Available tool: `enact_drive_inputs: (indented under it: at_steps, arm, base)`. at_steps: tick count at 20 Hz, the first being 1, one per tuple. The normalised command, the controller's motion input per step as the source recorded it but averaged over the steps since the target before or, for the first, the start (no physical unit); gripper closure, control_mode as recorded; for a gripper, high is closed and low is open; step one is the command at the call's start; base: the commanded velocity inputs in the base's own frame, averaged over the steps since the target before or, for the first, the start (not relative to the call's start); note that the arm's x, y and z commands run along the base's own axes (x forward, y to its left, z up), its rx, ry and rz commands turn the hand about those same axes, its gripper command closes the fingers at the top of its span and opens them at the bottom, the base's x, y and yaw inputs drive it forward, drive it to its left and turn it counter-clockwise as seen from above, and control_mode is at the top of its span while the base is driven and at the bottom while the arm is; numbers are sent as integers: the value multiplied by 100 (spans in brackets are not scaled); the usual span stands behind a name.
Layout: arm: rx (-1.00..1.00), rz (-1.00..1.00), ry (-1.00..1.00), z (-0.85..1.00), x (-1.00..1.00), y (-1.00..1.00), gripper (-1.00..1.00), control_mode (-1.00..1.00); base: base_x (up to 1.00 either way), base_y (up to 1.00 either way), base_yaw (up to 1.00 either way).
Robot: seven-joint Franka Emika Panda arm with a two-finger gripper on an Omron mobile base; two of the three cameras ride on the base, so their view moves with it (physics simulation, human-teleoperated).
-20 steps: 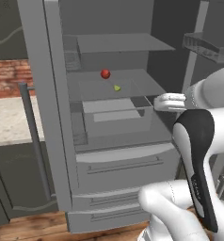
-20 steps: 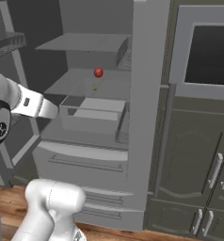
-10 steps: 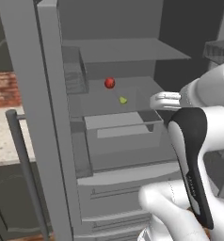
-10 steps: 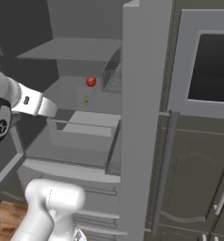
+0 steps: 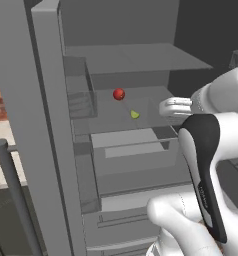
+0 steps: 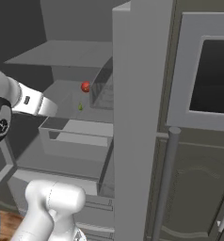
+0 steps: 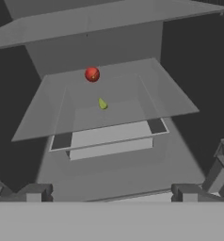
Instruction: Take the lemon wedge from the fridge and place it on the plate with fish on the dining counter.
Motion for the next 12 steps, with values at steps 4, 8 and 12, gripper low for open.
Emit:
enact_drive_inputs:
  at_steps: [4, 8, 12]
  arm:
    - [0, 0, 0, 0, 0, 0, -100, 100]
    - [0, 0, 0, 0, 23, -13, -100, -100]
    - [0, 5, 2, -17, 90, -23, -100, -100]
  base:
    - [60, -18, 0]
    - [23, -6, 0]
    - [0, 0, 0]
